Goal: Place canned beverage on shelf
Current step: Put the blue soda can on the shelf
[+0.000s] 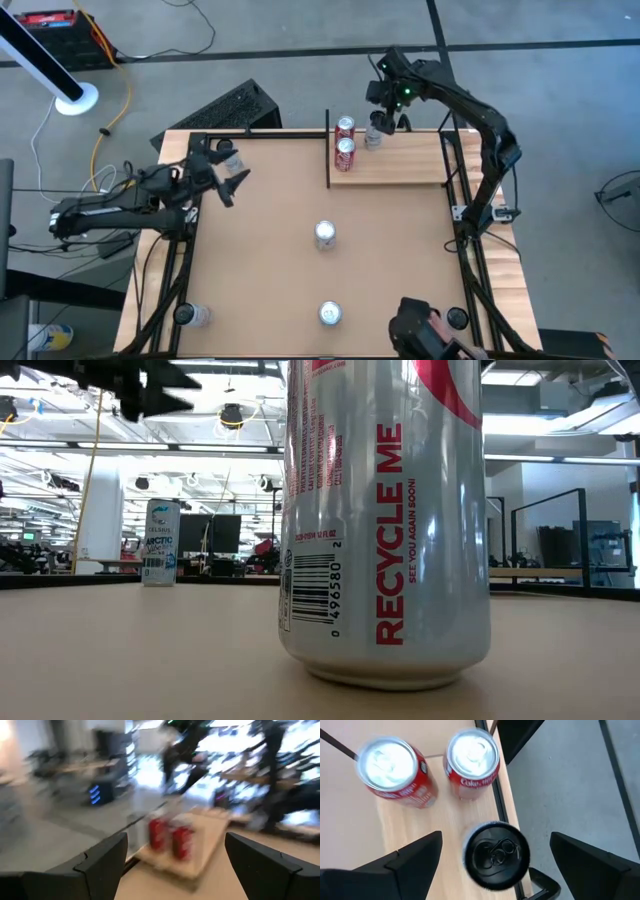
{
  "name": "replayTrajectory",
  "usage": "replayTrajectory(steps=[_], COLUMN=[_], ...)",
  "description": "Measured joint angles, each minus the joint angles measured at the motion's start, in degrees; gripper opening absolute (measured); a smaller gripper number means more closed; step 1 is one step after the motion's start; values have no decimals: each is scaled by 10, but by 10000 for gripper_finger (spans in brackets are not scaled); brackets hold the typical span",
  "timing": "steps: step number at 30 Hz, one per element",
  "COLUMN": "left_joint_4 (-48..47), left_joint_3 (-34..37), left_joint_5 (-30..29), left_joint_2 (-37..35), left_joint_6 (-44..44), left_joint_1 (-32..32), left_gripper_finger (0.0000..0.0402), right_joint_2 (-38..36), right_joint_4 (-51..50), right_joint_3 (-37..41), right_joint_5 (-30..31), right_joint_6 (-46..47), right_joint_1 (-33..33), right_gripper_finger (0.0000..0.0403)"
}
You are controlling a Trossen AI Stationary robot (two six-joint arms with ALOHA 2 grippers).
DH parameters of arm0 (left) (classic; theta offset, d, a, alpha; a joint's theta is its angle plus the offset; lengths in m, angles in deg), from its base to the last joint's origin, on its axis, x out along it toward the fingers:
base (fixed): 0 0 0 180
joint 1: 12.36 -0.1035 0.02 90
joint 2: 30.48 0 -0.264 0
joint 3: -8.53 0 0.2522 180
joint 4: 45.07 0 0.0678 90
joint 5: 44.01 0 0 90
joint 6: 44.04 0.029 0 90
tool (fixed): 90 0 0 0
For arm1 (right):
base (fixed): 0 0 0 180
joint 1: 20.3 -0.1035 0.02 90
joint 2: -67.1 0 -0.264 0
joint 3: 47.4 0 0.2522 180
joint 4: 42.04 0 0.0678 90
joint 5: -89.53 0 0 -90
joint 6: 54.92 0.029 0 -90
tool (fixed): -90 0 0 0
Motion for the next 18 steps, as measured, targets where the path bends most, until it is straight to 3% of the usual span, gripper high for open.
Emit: replayTrajectory(steps=[7,12,18], left_joint_4=[-226,-332,-413], left_joint_3=[-94,-142,-224], left_joint_5=[-41,-38,44], left_joint_2=[24,95,225], left_joint_6=[-76,-117,-116], left_joint_1=[-92,-189,-323], left_gripper_finger=[320,320,320], right_joint_2=[0,-1,-21], right_joint_4=[-95,-169,-196], right_joint_3=[-97,-148,-158], right_joint_5=[0,0,-1], right_joint_6=[31,49,72], right_joint_1=[-29,-68,-112], right_gripper_finger=[395,395,395])
